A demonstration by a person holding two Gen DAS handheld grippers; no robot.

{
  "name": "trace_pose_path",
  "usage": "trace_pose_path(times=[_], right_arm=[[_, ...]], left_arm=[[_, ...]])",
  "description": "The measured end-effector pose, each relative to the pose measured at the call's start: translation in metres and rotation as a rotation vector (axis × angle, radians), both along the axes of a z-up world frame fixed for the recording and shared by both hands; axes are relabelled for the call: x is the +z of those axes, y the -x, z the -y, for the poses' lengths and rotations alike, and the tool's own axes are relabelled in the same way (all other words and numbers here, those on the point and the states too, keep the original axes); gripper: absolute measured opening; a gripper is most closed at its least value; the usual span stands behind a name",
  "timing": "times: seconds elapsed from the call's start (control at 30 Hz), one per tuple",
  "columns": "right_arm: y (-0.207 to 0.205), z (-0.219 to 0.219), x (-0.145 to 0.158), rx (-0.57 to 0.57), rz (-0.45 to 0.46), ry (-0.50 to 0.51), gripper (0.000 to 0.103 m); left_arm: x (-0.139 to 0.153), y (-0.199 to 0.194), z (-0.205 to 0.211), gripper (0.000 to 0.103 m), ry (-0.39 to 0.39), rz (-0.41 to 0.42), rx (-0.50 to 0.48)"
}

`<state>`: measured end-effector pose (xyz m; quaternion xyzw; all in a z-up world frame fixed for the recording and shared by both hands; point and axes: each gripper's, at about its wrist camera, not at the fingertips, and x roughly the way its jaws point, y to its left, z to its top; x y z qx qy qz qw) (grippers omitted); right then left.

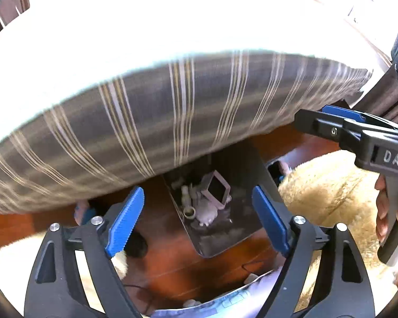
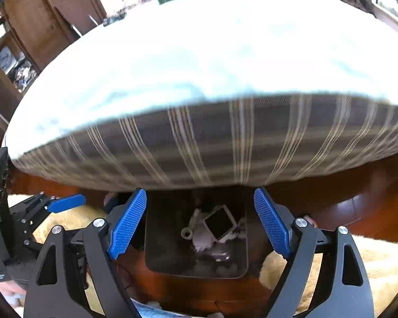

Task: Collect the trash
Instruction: 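Raise both open tools back over the bed, then grasp the green bottle with the left tool while the right tool grasps the glass ball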

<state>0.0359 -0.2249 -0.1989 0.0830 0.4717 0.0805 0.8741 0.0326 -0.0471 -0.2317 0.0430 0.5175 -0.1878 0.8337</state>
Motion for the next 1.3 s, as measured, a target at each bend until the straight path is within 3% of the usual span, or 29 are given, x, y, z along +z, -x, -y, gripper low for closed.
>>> trace_pose_path(times=[0.3, 0.7, 1.07, 1.3], right_arm=[[-0.019, 0.026, 0.071, -0.046, 0.184, 0.026, 0.093], [-0.101, 0.058, 0.092, -0.081, 0.222, 0.079, 0.093], [-0.178, 0.063, 0.111, -0.089, 0.271, 0.097, 0.092], [-0.220, 0.067, 0.106, -0.095, 0.251, 0.074, 0.071]], left_arm=[[0.080, -0.019, -0.016, 0.084, 0.035, 0.174, 0.012], [0.111, -0.092, 0.011, 0.084, 0.017, 0.248, 0.010], [0.127, -0.174, 0.036, 0.084, 0.058, 0.268, 0.035], [0.125, -0.222, 0.060, 0.084, 0.072, 0.251, 0.051]])
